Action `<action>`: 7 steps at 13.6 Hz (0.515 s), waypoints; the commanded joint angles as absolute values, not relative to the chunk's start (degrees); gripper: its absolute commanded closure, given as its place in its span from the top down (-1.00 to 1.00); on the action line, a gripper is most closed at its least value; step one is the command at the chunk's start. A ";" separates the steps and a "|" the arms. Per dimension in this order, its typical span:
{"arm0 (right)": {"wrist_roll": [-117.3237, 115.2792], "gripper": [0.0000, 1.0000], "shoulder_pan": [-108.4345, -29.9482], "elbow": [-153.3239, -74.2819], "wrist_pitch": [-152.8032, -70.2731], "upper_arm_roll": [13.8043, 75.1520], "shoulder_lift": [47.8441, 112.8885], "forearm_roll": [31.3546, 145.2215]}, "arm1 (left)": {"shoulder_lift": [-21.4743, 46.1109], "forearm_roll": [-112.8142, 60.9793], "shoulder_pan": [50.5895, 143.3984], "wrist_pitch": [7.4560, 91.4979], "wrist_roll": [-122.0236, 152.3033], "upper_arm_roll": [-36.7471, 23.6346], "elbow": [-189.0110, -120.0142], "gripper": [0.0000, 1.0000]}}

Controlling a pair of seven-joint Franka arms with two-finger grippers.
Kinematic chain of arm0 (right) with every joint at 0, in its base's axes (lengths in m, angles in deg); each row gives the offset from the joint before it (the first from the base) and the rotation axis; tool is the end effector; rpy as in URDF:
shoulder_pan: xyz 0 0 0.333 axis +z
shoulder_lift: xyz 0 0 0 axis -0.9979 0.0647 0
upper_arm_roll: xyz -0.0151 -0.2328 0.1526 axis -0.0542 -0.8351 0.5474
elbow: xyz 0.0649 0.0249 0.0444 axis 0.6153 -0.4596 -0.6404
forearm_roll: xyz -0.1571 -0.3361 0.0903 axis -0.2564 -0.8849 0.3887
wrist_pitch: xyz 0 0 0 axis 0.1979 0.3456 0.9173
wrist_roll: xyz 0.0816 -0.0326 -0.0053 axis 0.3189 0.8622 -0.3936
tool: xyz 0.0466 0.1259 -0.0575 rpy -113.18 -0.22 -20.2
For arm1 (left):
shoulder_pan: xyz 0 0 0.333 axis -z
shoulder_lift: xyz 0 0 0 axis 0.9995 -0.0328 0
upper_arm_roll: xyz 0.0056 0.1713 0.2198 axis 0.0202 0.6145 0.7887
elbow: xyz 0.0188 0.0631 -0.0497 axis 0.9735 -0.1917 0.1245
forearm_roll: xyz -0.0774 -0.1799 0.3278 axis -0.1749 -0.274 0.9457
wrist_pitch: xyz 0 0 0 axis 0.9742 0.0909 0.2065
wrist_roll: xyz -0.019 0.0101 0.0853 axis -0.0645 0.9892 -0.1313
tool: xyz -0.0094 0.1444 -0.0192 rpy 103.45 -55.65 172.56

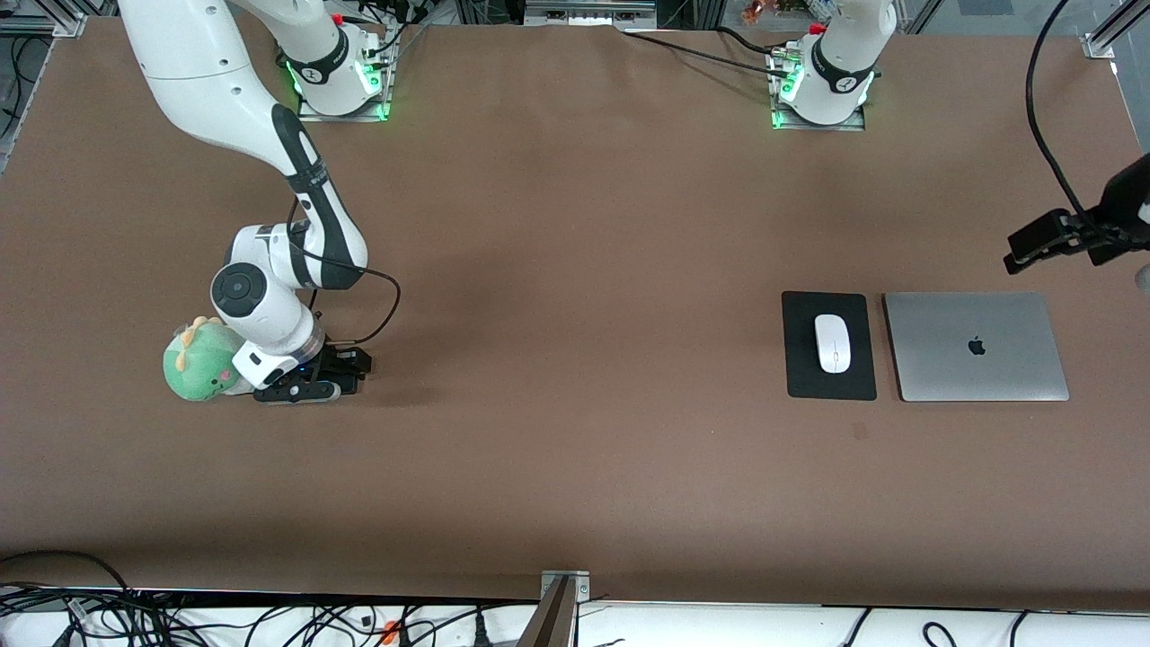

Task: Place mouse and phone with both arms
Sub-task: 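Lower the phone beside the green plush and open the right gripper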

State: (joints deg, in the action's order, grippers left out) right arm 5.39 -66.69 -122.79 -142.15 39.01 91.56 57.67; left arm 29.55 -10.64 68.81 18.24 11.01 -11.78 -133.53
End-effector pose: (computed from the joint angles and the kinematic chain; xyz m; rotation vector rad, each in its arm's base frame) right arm 0.6108 0.0934 0.1354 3.1018 0.1170 0.1209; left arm 0.5728 -0.0095 0.5574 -3.0836 -0.1907 0.0063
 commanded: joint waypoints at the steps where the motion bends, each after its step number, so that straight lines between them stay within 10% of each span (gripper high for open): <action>1: 3.57 1.00 -68.36 -117.90 -133.15 40.00 89.60 62.41 | 36.35 -13.66 75.88 18.71 12.54 -3.54 -140.49 1.00; 7: 2.60 1.00 -70.90 -112.43 -124.77 39.56 85.30 65.07 | 38.82 -14.46 88.11 18.62 12.71 8.78 -142.43 1.00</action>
